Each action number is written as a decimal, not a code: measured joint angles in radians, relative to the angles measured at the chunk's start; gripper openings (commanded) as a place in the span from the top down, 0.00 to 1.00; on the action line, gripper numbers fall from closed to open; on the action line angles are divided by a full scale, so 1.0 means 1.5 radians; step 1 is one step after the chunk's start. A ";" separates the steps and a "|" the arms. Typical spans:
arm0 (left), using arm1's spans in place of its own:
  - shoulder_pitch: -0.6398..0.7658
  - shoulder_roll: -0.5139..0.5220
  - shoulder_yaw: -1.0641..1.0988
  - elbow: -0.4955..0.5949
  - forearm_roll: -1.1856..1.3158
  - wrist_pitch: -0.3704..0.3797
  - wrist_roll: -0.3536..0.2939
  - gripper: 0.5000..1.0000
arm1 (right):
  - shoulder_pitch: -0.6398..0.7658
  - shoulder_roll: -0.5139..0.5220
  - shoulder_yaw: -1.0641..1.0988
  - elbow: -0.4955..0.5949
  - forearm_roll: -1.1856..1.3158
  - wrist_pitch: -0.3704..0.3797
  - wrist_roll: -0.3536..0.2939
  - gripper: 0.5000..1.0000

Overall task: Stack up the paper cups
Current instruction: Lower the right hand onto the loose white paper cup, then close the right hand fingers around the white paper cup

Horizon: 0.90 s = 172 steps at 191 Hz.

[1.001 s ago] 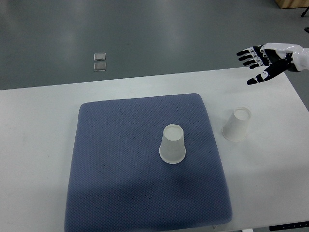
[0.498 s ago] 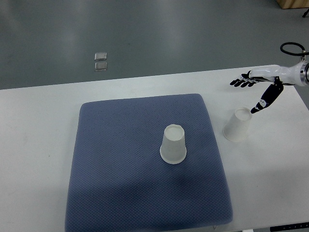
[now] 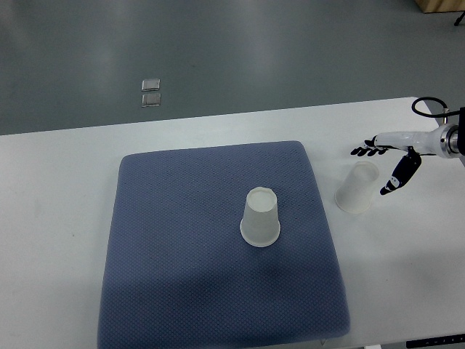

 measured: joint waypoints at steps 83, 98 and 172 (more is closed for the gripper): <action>0.000 0.000 0.000 0.000 0.000 0.000 0.000 0.00 | 0.001 0.057 -0.009 -0.052 -0.003 -0.021 -0.002 0.16; 0.000 0.000 0.000 0.000 0.000 0.000 0.000 0.00 | 0.000 0.063 -0.010 -0.063 -0.008 -0.026 -0.002 0.17; 0.000 0.000 0.000 0.000 0.000 0.000 0.000 0.00 | -0.001 0.073 -0.022 -0.071 -0.024 -0.037 0.001 0.27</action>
